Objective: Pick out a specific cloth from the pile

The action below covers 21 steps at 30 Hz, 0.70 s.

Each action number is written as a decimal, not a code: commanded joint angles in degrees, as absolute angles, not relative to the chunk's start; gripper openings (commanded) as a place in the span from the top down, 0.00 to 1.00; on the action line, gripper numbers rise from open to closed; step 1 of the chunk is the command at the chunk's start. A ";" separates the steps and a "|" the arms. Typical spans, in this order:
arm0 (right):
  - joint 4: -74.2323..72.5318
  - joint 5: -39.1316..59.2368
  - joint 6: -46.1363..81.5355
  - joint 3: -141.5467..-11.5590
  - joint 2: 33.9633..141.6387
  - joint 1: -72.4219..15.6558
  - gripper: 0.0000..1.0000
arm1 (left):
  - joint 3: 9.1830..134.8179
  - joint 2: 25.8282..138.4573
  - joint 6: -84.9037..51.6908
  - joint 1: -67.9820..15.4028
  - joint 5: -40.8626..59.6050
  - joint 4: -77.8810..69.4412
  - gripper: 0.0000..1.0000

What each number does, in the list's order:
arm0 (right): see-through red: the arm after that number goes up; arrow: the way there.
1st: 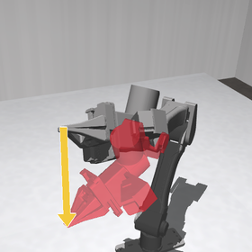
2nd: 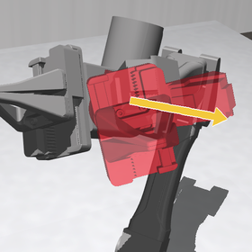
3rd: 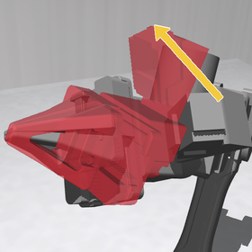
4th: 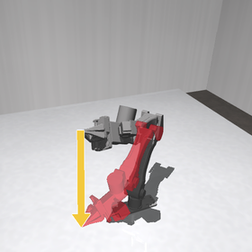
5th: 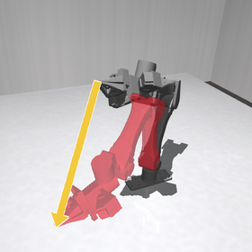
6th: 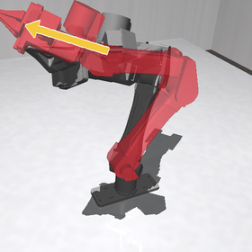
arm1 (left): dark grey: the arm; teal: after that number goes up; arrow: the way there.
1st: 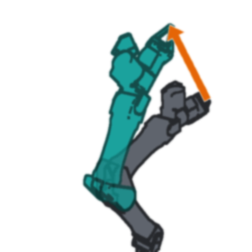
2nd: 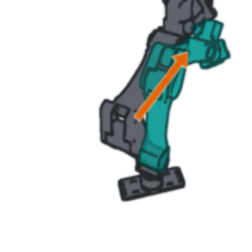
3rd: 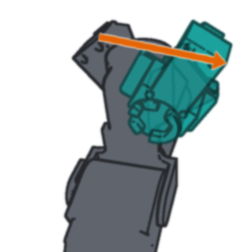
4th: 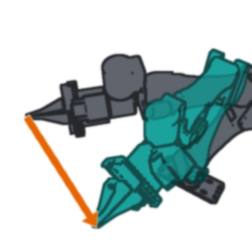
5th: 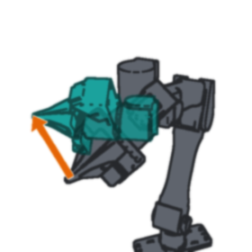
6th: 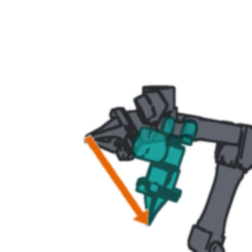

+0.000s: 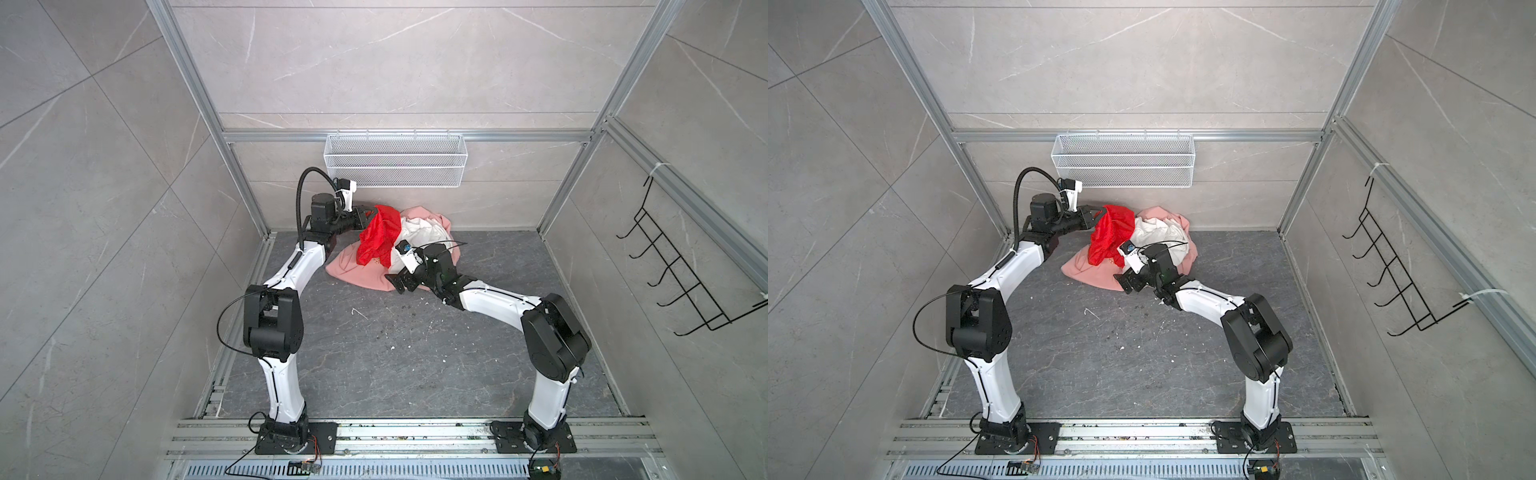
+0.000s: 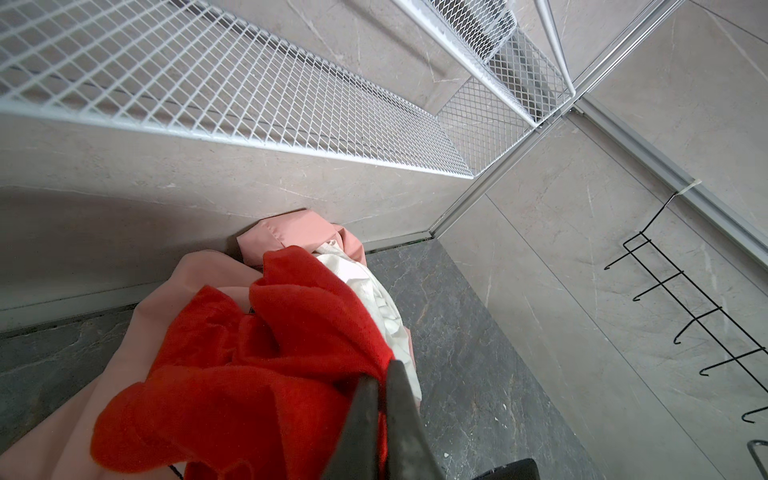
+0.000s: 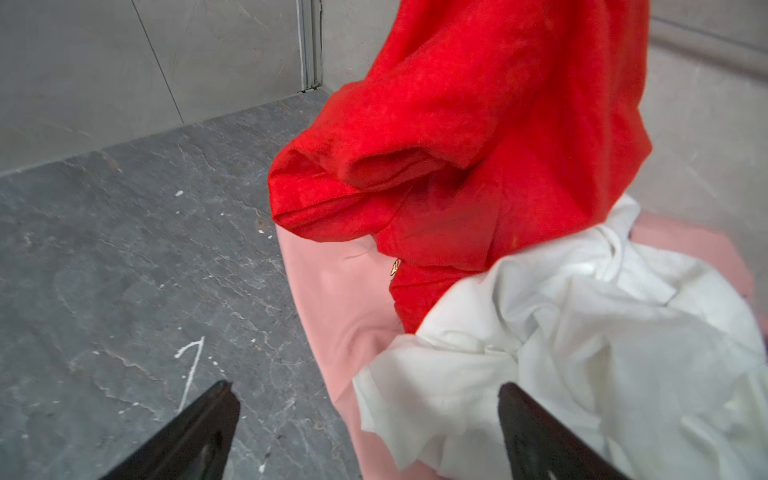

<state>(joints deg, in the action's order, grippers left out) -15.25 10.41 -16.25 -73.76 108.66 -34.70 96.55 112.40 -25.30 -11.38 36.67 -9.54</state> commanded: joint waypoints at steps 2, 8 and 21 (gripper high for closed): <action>-19.24 7.81 -27.13 -74.68 111.29 -34.98 0.00 | 99.08 108.06 -26.11 -11.67 38.92 -14.03 1.00; -23.61 6.50 -29.61 -74.65 113.10 -35.15 0.00 | 98.71 107.23 -26.07 -11.74 38.86 -14.12 1.00; -25.13 5.94 -27.43 -77.61 114.89 -35.41 0.00 | 100.22 104.56 -26.29 -12.10 39.17 -14.49 1.00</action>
<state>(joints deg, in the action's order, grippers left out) -23.49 6.76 -27.70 -75.77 114.02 -34.92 96.62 109.06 -25.34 -11.75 36.93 -9.54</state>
